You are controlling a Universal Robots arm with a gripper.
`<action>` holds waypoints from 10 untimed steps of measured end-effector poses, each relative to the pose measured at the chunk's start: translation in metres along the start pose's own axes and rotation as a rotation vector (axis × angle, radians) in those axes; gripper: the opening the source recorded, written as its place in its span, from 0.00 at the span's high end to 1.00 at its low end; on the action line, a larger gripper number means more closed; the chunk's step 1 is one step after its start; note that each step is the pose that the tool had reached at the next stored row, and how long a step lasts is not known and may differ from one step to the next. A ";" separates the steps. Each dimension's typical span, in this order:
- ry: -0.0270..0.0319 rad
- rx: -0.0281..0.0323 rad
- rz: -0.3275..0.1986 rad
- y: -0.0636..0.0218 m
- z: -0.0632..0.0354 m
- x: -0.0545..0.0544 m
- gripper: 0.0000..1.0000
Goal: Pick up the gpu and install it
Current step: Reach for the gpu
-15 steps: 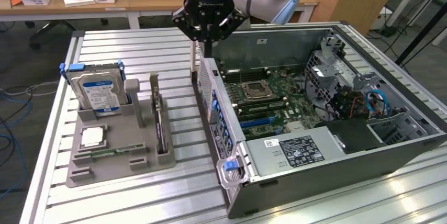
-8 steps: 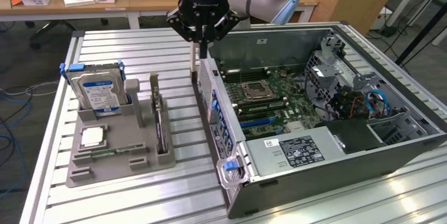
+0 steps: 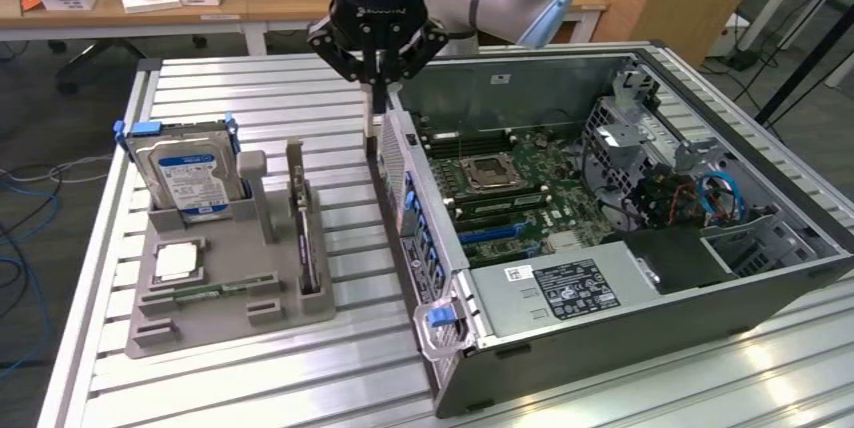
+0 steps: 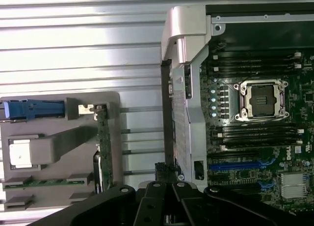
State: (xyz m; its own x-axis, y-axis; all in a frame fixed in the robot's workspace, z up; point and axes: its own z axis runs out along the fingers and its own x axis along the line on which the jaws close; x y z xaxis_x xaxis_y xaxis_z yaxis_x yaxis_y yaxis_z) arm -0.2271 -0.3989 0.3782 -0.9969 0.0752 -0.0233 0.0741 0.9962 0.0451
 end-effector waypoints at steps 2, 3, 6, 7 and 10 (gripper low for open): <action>0.0000 0.0000 0.000 -0.0002 0.0002 0.003 0.89; 0.0001 0.0001 0.000 -0.0003 0.0003 0.004 0.89; 0.0000 0.0000 0.000 -0.0007 0.0007 0.009 0.89; 0.0000 0.0000 0.000 -0.0008 0.0008 0.010 0.89; 0.0000 0.0000 0.000 -0.0011 0.0012 0.015 0.89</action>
State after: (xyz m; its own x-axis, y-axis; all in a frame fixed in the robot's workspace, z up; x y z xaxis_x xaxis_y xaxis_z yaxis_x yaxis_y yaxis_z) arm -0.2418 -0.3988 0.3766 -0.9969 0.0752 -0.0233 0.0741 0.9962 0.0450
